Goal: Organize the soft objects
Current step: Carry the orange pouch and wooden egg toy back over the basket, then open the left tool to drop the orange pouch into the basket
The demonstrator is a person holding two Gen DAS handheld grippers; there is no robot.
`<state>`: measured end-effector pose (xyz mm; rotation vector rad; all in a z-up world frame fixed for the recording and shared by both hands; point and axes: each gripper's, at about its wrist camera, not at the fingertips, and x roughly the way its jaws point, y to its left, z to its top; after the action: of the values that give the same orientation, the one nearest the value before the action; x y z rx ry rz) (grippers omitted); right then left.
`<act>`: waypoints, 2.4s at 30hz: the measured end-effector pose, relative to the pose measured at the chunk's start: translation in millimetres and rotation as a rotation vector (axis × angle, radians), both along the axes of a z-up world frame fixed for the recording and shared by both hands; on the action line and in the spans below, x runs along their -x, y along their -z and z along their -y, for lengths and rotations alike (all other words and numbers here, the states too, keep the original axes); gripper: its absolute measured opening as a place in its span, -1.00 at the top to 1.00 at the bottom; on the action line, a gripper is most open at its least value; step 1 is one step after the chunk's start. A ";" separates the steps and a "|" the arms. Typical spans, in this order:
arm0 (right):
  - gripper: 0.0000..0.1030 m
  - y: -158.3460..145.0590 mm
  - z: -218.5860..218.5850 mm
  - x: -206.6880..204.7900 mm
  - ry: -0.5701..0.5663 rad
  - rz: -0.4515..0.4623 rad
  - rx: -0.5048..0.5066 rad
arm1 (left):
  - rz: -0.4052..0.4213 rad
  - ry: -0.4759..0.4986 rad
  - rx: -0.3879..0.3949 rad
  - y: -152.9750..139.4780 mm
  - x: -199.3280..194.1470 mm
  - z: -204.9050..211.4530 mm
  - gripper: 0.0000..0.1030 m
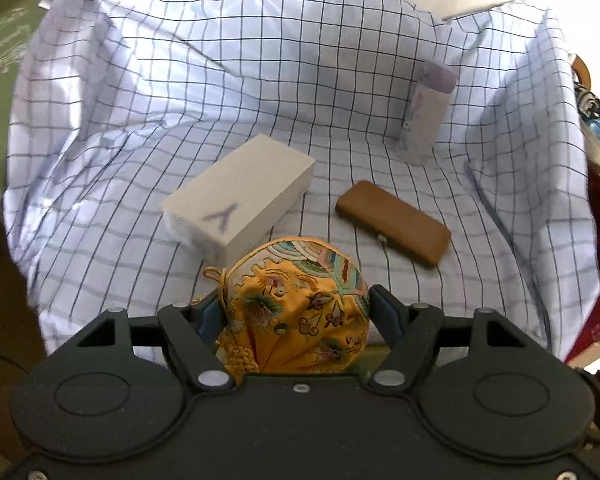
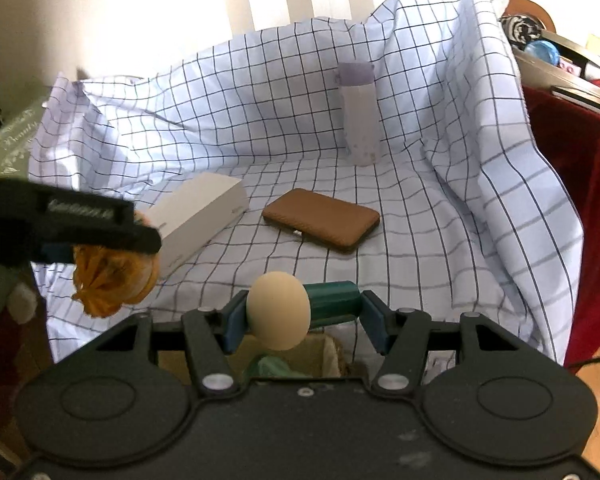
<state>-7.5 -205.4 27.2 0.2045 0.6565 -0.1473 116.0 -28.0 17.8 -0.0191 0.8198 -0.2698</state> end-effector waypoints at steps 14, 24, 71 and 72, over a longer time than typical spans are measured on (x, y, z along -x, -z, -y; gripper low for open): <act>-0.13 -7.9 -26.5 52.3 0.005 0.015 0.003 | -0.021 -0.026 -0.023 13.1 68.4 -27.5 -0.34; -0.13 -11.0 -34.5 71.5 0.035 -0.004 0.029 | -0.038 -0.038 -0.053 28.8 92.4 -32.3 -0.34; -0.14 8.8 -32.8 52.1 0.019 -0.124 0.006 | -0.082 -0.091 -0.080 54.8 87.6 -35.6 -0.48; -0.14 9.4 -33.5 51.2 0.018 -0.126 0.008 | -0.084 -0.093 -0.081 55.0 87.9 -35.9 -0.48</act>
<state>-58.6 -171.9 17.8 0.1943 0.7796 -0.1817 28.0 7.9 -37.2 0.0070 0.9102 -0.1484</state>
